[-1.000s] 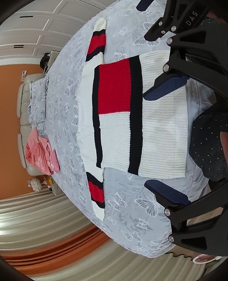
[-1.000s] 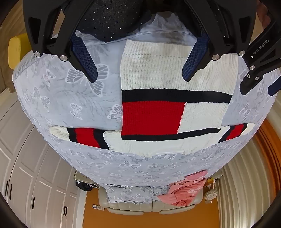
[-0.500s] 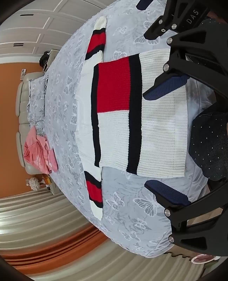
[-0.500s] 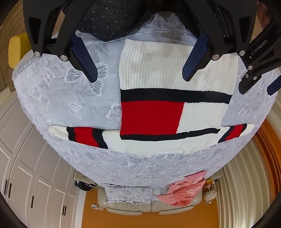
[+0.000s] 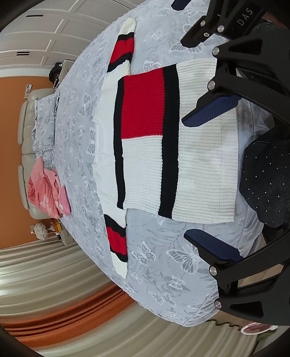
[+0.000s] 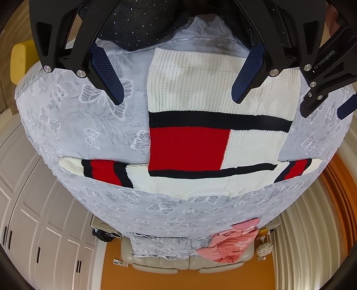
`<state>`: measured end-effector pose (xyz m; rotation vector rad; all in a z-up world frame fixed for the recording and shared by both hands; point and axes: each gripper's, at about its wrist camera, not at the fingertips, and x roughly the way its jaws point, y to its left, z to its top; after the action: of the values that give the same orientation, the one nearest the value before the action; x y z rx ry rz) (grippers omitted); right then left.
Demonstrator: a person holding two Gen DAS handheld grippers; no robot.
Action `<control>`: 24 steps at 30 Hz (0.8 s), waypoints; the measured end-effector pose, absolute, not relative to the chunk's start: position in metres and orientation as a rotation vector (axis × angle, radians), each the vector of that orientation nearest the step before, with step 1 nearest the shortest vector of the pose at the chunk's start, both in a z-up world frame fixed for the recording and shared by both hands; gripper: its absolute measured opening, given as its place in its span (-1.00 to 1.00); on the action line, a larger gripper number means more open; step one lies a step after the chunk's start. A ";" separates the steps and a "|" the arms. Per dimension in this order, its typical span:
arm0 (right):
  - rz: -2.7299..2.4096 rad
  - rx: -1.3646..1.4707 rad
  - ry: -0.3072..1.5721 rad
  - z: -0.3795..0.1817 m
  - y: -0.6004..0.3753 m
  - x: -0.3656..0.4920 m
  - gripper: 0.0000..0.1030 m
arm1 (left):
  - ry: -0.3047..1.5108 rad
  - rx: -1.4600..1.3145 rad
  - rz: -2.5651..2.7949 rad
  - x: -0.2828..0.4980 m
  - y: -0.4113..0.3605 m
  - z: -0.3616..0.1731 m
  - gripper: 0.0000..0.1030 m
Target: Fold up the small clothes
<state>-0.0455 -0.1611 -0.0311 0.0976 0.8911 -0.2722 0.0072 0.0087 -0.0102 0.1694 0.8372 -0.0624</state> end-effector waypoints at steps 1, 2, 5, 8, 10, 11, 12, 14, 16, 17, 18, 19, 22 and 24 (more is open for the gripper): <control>-0.271 0.098 0.891 -0.031 -0.160 -0.045 0.86 | 0.838 0.170 -0.060 0.007 0.009 -0.010 0.76; -0.270 0.098 0.891 -0.031 -0.159 -0.043 0.86 | 0.840 0.169 -0.059 0.008 0.010 -0.010 0.76; -0.269 0.096 0.891 -0.031 -0.160 -0.043 0.85 | 0.842 0.164 -0.059 0.009 0.011 -0.010 0.77; -0.268 0.094 0.891 -0.031 -0.157 -0.043 0.86 | 0.846 0.157 -0.060 0.010 0.013 -0.010 0.77; -0.269 0.095 0.892 -0.031 -0.156 -0.043 0.85 | 0.847 0.157 -0.058 0.010 0.012 -0.011 0.77; -0.269 0.097 0.891 -0.031 -0.155 -0.041 0.85 | 0.848 0.156 -0.060 0.010 0.013 -0.010 0.77; -0.269 0.098 0.891 -0.031 -0.155 -0.041 0.86 | 0.848 0.156 -0.060 0.010 0.013 -0.011 0.78; -0.268 0.093 0.892 -0.031 -0.154 -0.041 0.86 | 0.845 0.157 -0.058 0.009 0.012 -0.011 0.79; -0.269 0.094 0.890 -0.031 -0.156 -0.043 0.85 | 0.844 0.158 -0.053 0.009 0.012 -0.011 0.80; -0.268 0.094 0.891 -0.031 -0.156 -0.043 0.85 | 0.844 0.158 -0.054 0.008 0.011 -0.011 0.80; -0.269 0.095 0.892 -0.031 -0.155 -0.042 0.86 | 0.843 0.159 -0.051 0.008 0.012 -0.011 0.80; -0.270 0.094 0.891 -0.031 -0.156 -0.043 0.86 | 0.844 0.157 -0.051 0.009 0.012 -0.011 0.80; -0.269 0.093 0.891 -0.031 -0.154 -0.042 0.85 | 0.845 0.155 -0.051 0.009 0.012 -0.011 0.81; -0.267 0.094 0.891 -0.031 -0.155 -0.042 0.85 | 0.845 0.154 -0.049 0.009 0.012 -0.011 0.81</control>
<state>-0.0423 -0.1550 -0.0309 0.0938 0.8909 -0.2674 0.0088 0.0119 -0.0114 0.1544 0.8447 -0.0493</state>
